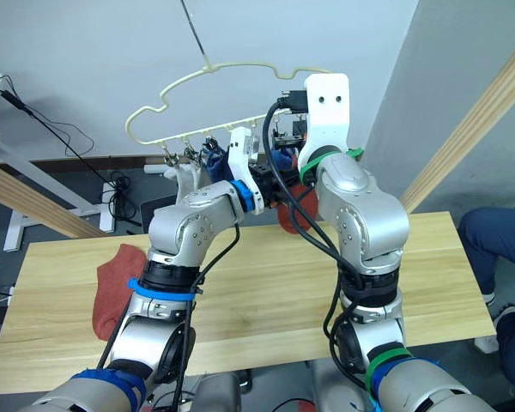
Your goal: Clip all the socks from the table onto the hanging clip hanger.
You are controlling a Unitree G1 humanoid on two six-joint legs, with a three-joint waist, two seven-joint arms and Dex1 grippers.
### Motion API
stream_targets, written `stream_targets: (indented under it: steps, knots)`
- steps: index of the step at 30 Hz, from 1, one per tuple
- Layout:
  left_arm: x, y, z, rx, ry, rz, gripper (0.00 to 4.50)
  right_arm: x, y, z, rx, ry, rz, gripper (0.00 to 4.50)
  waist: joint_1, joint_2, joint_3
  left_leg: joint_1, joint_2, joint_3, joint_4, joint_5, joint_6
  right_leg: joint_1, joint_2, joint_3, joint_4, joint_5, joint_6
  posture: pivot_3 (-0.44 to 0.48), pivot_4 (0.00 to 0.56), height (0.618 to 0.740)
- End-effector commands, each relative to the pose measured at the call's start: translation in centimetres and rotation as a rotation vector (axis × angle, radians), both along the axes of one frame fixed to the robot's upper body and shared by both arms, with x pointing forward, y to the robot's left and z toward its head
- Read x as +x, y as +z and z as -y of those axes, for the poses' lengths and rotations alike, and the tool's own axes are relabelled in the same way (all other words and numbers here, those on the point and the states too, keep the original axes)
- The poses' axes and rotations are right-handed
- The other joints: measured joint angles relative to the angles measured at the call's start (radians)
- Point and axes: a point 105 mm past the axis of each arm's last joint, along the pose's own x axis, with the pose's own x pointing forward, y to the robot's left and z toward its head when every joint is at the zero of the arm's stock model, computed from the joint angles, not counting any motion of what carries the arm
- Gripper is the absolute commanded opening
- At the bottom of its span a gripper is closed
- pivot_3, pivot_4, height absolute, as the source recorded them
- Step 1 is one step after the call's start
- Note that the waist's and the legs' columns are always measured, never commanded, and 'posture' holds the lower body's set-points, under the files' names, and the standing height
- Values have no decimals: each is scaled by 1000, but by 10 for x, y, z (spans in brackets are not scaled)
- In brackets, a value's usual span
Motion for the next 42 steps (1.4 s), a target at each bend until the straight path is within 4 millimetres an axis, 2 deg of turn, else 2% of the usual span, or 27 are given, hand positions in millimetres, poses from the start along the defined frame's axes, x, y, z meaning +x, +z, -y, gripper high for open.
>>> stream_targets:
  steps: [1,9,17,22,29,32,37,42]
  knots:
    - [-3,17,5,-44,-16,49,30,-5,14,-1,17,5,56,126,0,0,0,0,0,0,0,0,0,0,0,0,0,0,0,-209,350,740]
    - [-2,22,8,-66,-22,44,30,-6,14,-2,20,8,53,126,0,0,0,0,0,0,0,0,0,0,0,0,0,0,0,-212,348,740]
    - [-4,22,8,-70,-35,40,0,-5,14,-2,27,6,51,2917,0,0,0,0,0,0,0,0,0,0,0,0,0,0,0,-208,345,740]
    - [-6,21,9,-72,-45,31,0,-6,14,-2,25,12,50,2917,0,0,0,0,0,0,0,0,0,0,0,0,0,0,0,-209,345,740]
    - [-11,16,9,-15,-57,55,1869,-8,12,-1,29,38,35,2947,-1,0,0,0,0,0,0,0,0,0,0,0,0,0,0,-212,347,740]
    - [-15,12,2,-2,-48,60,2806,-15,4,1,12,82,7,2947,0,0,0,0,0,0,0,0,0,-1,0,0,0,0,0,-212,347,740]
    - [-23,3,-15,48,-14,75,2806,-29,-15,10,-37,149,-42,2947,-1,0,0,-1,1,0,-1,0,0,-1,0,0,0,0,0,-214,345,740]
    - [-35,-20,-31,122,2,47,2806,-41,-30,21,-84,187,-77,2947,-2,0,0,-1,1,0,0,0,0,-1,0,1,0,0,0,-218,341,740]
